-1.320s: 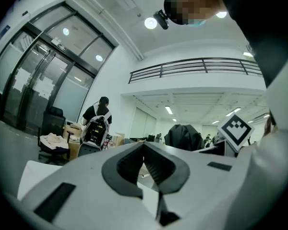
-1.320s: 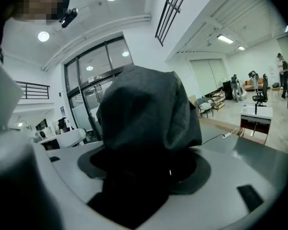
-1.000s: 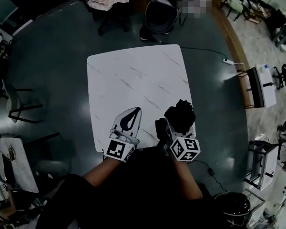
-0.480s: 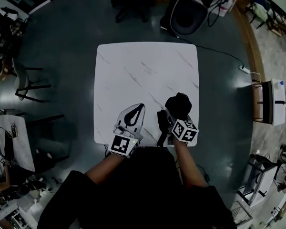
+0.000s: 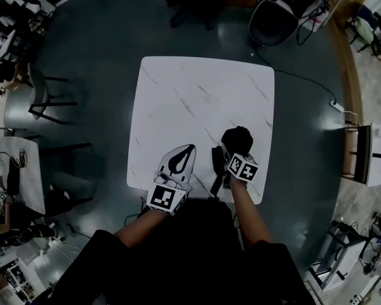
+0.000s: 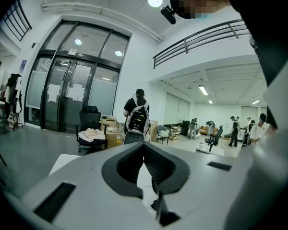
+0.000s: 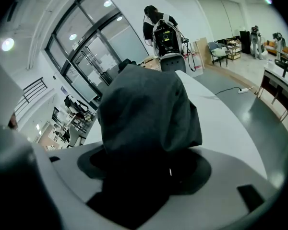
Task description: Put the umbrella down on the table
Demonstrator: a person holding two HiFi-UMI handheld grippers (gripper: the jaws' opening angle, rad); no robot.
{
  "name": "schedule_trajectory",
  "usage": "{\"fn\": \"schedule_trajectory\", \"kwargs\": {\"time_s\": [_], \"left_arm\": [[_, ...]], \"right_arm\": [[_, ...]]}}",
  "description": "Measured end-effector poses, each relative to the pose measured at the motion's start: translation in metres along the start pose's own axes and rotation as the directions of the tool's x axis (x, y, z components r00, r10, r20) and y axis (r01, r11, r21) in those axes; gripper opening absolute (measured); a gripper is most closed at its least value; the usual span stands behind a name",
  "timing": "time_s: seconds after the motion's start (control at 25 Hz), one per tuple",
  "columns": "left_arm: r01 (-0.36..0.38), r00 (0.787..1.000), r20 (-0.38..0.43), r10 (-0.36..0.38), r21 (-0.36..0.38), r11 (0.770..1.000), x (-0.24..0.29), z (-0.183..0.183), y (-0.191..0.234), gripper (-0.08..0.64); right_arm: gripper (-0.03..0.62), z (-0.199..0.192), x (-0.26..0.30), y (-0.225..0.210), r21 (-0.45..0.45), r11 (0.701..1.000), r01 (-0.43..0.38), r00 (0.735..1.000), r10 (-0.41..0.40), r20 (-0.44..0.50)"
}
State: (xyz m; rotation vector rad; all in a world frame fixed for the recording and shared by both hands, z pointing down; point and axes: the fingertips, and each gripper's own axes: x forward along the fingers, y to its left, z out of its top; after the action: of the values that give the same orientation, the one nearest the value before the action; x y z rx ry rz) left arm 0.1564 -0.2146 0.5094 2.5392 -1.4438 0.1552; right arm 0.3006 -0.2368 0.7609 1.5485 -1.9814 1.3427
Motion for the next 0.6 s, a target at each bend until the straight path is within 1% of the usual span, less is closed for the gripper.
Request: {"fn": "schedule_trajectory", "kwargs": {"time_s": [0.24, 0.4, 0.52, 0.6], "left_arm": [[0.002, 1.000, 0.016, -0.003, 0.022, 1.000, 0.001, 0.005, 0.000, 0.006], [-0.043, 0.999, -0.006, 0.043, 0.006, 0.999, -0.003, 0.003, 0.013, 0.006], [-0.040, 0.999, 0.018, 0.040, 0.012, 0.999, -0.006, 0.006, 0.018, 0.008], [-0.040, 0.999, 0.018, 0.039, 0.018, 0.999, -0.010, 0.005, 0.023, 0.006]], "right_arm": [[0.337, -0.013, 0.024, -0.008, -0.057, 0.997, 0.044, 0.996, -0.048, -0.075], [0.339, -0.024, 0.037, -0.020, -0.023, 0.996, 0.091, 0.987, -0.093, -0.128], [0.339, -0.035, 0.047, -0.029, 0.032, 0.994, 0.101, 0.979, -0.094, -0.180], [0.341, -0.038, 0.050, -0.032, 0.045, 0.992, 0.115, 0.976, -0.104, -0.194]]}}
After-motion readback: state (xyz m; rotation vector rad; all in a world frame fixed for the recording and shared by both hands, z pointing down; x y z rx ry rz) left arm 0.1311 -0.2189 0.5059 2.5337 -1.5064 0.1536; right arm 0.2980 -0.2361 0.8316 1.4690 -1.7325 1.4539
